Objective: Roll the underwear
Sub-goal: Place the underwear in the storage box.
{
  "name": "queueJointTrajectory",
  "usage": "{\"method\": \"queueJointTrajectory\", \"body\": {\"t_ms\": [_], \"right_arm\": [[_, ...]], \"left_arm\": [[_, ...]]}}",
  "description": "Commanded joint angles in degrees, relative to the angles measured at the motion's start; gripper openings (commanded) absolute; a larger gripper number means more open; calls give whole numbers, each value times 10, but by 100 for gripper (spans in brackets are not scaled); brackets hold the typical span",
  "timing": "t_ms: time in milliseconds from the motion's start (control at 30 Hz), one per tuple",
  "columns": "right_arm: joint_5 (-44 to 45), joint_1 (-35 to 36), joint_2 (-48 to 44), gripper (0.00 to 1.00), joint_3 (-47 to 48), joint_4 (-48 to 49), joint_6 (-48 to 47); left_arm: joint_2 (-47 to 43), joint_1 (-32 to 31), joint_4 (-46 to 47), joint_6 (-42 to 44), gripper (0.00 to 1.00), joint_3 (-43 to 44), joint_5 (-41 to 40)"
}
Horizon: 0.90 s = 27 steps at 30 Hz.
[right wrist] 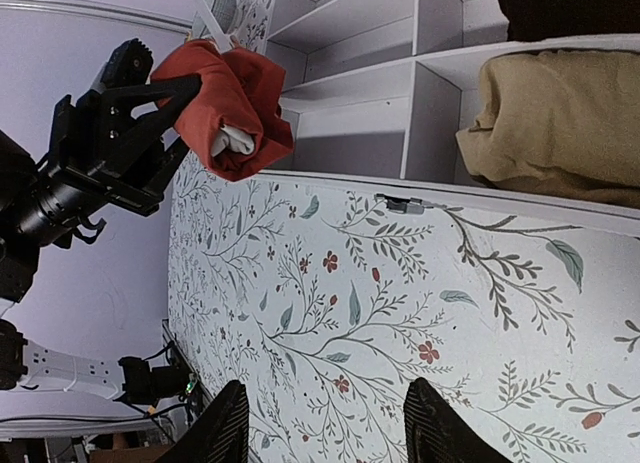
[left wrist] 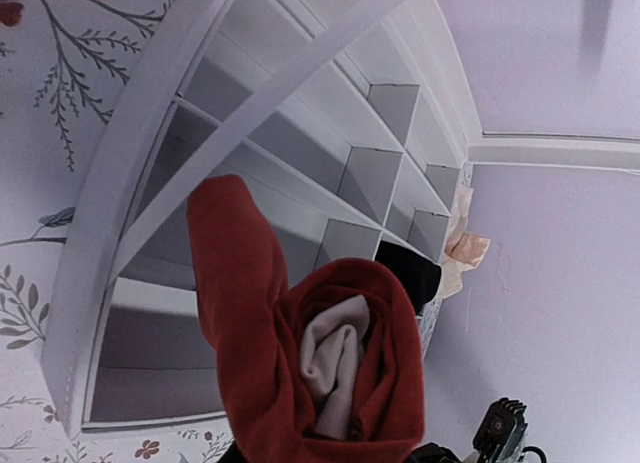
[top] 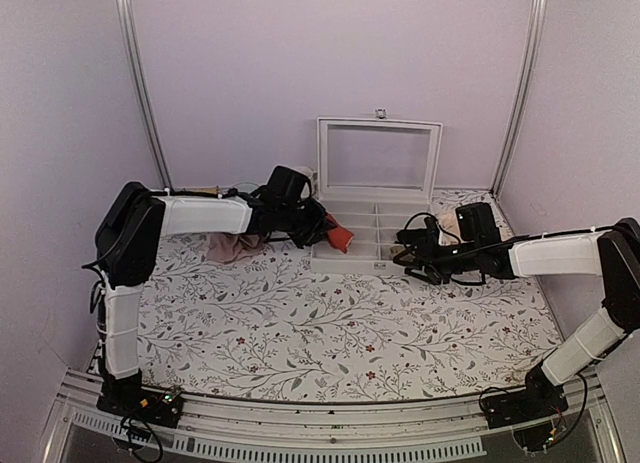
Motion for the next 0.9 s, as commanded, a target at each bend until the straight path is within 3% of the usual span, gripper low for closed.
{"method": "queueJointTrajectory", "body": {"t_ms": [0, 533, 867], "right_arm": [[-17, -2, -33, 52, -5, 22, 0], [-10, -7, -63, 52, -18, 13, -29], [20, -32, -129, 52, -29, -54, -65]], "left_arm": [[-3, -20, 55, -39, 0, 39, -37], [45, -53, 119, -119, 0, 47, -120], [77, -73, 109, -155, 0, 75, -169]]}}
